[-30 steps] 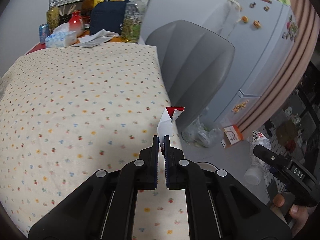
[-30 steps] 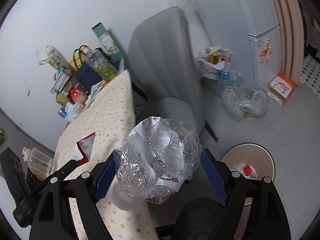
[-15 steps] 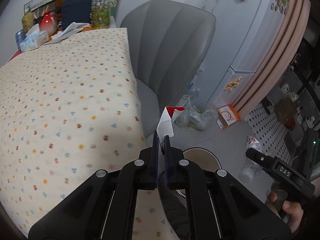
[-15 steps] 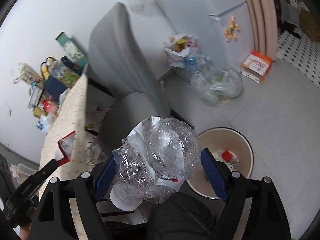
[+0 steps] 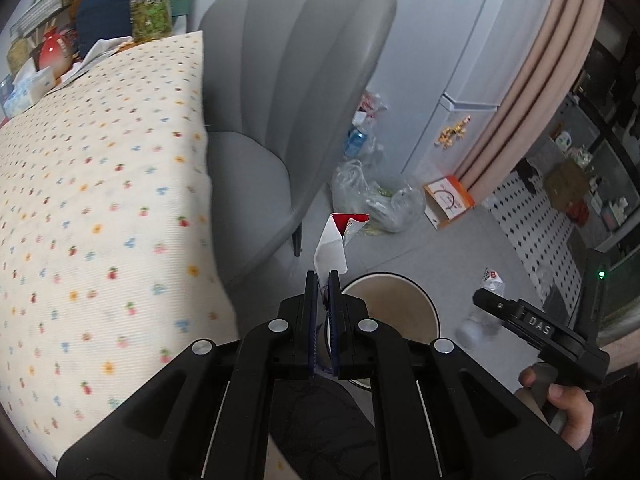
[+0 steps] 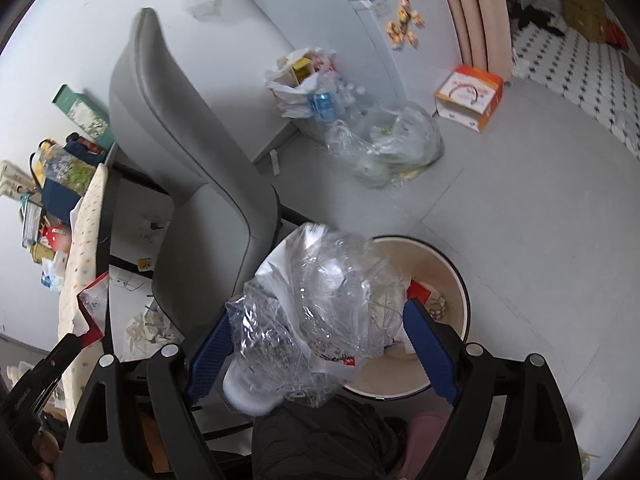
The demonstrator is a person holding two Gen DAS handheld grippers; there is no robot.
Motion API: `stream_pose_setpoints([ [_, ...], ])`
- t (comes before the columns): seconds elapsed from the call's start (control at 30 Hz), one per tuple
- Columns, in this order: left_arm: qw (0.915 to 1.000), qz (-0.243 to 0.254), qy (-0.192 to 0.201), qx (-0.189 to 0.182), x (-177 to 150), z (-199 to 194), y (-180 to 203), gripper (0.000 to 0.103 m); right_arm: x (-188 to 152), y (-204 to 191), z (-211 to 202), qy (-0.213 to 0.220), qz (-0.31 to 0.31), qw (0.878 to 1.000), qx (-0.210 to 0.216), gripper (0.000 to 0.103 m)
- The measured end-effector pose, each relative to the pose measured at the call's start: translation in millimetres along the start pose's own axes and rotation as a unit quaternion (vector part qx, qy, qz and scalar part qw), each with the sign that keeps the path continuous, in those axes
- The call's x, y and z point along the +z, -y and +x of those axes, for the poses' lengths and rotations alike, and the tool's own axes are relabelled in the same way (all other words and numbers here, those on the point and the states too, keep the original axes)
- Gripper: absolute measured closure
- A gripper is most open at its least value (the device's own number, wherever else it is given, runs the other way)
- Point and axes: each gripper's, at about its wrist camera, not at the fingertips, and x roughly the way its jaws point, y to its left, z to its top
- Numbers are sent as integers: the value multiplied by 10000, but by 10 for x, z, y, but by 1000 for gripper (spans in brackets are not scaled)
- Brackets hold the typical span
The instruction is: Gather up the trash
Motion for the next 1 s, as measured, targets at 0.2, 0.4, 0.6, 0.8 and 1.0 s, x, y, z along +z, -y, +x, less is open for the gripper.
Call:
stream_pose_setpoints([
  [0.2,9997,179,-141,-23,-6,131,198,97,19,190,0,28,172,9998,78,15],
  [0.4,9986,428,-294,-129,-34,265,467,97,41,432,-205,183,368,9991,66,15],
  [0.6,9961,663,-481,-328,-70,407,780,97,79,613,-452,390,491,9980,95,15],
  [0.8,9906,897,-754,-701,-119,546,1082,84,142,757,-709,647,581,9962,28,15],
  [1.0,9915,971,-451,-745,-54,385,1122,27,146,771,-798,706,609,9956,32,15],
])
